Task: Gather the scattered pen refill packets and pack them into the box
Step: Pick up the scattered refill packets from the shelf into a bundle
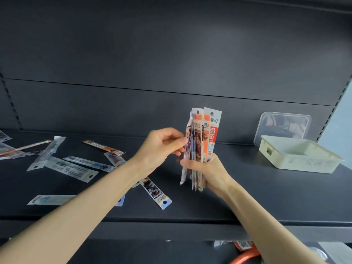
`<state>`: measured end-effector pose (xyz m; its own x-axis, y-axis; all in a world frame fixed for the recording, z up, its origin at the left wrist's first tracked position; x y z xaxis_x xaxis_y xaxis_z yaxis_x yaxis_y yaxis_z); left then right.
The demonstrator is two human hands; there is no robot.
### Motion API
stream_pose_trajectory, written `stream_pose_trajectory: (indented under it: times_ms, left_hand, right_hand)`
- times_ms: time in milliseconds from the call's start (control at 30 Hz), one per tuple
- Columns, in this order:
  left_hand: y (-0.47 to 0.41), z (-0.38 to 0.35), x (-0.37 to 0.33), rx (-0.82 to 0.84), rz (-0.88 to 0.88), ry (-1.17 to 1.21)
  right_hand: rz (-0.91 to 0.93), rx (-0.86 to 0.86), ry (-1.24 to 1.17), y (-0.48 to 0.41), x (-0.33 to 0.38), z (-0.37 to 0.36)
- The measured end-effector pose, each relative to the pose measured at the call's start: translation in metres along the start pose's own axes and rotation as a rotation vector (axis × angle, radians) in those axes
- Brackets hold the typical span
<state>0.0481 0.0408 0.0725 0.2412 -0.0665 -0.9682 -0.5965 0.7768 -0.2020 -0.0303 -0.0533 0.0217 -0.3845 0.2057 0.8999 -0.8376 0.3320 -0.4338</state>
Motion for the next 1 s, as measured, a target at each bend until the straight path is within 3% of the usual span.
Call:
stream_pose_trajectory:
  times_ms: [300,433,633,1000]
  left_hand:
    - [0.0,-0.009,-0.001,0.126,-0.029,-0.253]
    - [0.017,0.024,0.031,0.088,0.047,-0.528]
    - [0.043,0.066,0.075,0.286,0.263,-0.913]
    - [0.02,0.068,0.078,0.321,0.252,-0.874]
  right_hand:
    - [0.004,-0.002,0.012,0.001,-0.006,-0.004]
    - [-0.007,-0.07,0.001,0.004,-0.009,0.0]
    - [0.009,-0.05,0.036,0.004,-0.005,-0.011]
    - [0.032,-0.051,0.051,0.004,-0.009,-0.023]
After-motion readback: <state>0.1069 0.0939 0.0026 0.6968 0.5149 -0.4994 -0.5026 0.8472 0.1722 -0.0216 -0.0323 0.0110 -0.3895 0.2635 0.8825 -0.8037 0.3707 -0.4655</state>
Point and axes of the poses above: each hand's wrist, its own y-axis away from the middle knuckle, its own z-axis out of the back of the hand, x = y × z, the point moved 8 cm from there along -y, towards the middle knuckle, and after that the axes turned 12 degrees about z, right-handed, at the moved point
